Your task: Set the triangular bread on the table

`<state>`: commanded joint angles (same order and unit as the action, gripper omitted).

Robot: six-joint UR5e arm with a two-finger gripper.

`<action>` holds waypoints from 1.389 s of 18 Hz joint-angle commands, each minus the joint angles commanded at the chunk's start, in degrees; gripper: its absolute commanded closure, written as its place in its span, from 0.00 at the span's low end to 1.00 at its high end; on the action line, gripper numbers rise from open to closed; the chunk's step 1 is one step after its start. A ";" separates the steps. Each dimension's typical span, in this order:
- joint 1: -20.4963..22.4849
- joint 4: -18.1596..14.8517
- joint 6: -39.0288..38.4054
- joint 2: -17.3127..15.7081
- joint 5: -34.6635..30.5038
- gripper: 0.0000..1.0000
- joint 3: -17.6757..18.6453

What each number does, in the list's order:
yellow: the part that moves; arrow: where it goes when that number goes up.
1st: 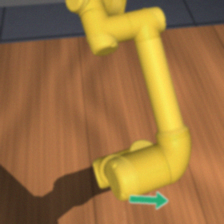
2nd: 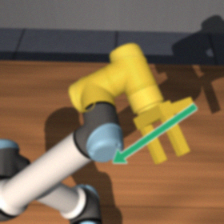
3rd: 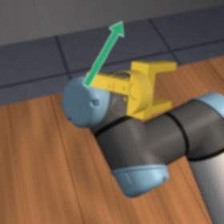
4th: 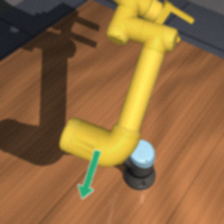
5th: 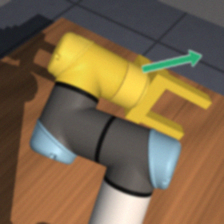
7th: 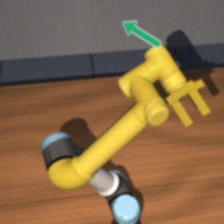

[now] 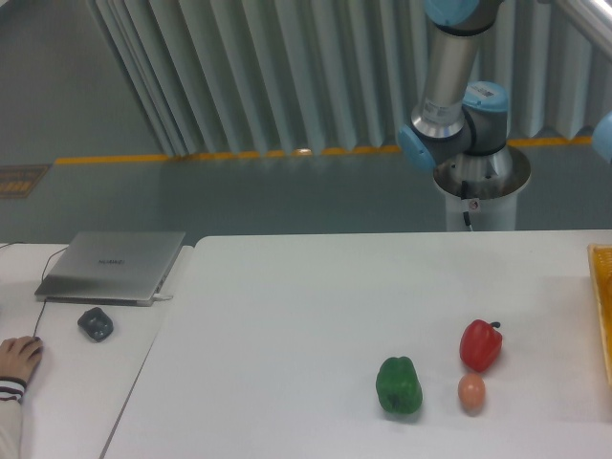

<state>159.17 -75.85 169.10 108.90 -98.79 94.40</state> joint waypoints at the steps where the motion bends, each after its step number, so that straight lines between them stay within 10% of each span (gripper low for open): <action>1: 0.00 0.00 0.00 0.00 0.00 0.00 0.00; 13: 0.00 -0.53 -0.88 0.35 0.35 0.41 -0.53; 25: -0.44 -11.50 -8.17 0.26 0.62 0.67 -8.17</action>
<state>158.73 -87.35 160.93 109.16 -98.17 86.23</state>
